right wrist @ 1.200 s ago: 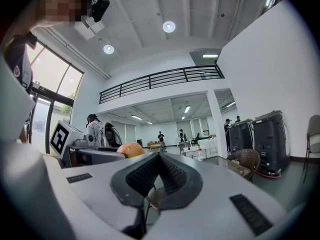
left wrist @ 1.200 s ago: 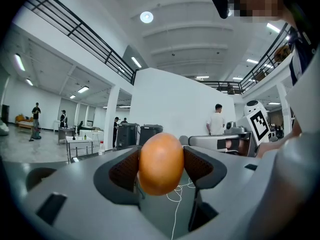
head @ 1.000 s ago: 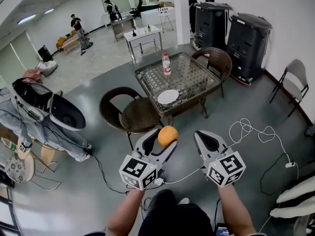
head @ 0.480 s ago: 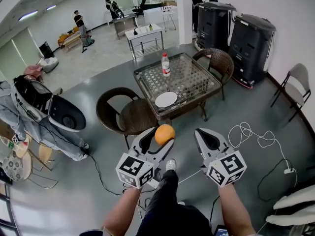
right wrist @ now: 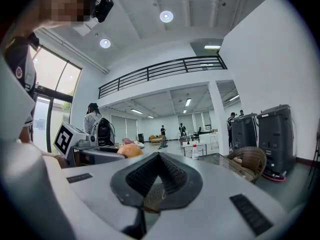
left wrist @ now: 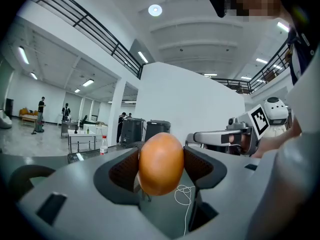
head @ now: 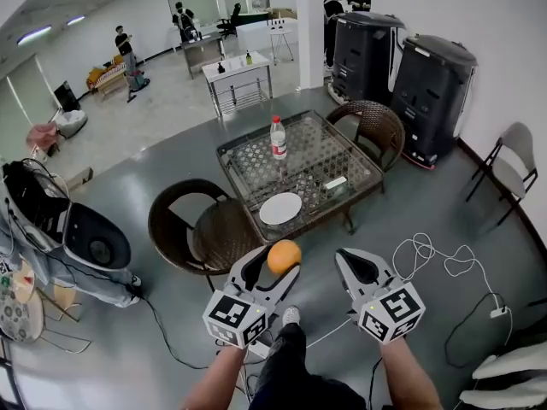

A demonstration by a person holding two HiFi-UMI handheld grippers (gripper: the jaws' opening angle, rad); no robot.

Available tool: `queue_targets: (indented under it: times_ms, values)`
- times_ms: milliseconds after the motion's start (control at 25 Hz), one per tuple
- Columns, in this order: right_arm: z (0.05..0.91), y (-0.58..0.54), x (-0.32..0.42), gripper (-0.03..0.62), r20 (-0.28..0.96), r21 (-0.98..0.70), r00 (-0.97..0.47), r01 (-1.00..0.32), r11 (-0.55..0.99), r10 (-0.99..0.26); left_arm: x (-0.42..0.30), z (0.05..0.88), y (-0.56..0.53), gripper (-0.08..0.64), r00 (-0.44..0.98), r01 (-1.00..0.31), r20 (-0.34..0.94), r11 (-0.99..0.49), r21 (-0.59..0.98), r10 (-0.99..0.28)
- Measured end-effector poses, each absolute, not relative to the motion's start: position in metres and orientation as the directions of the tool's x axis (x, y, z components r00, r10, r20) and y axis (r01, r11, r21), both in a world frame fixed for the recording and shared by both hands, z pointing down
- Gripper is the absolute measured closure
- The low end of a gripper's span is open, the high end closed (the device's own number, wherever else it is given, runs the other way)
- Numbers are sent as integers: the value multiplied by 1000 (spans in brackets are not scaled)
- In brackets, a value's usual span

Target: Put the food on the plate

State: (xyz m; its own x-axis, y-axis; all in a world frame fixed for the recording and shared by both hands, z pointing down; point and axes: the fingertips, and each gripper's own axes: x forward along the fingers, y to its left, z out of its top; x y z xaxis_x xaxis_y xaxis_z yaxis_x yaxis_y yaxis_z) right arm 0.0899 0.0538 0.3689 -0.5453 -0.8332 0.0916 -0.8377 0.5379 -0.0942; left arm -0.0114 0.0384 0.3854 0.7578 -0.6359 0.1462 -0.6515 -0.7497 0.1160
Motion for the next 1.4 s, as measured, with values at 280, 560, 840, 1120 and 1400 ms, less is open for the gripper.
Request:
queue_targets:
  times_ms: [280, 560, 840, 1120, 1400]
  values:
    - [382, -35, 89, 589, 136, -117, -540, -841, 528, -831, -15, 388, -50, 276, 767, -639, 168, -759, 121, -619]
    - [372, -124, 81, 589, 141, -118, -525, -851, 512, -840, -21, 385, -131, 275, 778, -626, 173, -765, 148, -604]
    - [361, -171, 68, 589, 135, -111, -516, -856, 505, -846, -30, 382, -181, 276, 789, -612, 183, -777, 148, -587]
    - [370, -193, 56, 589, 147, -123, -535, -844, 522, -832, -32, 390, -199, 275, 788, -611, 206, -777, 150, -580]
    - [383, -209, 44, 589, 162, -126, -569, -822, 555, -806, -40, 401, -211, 275, 767, -637, 223, -756, 150, -602]
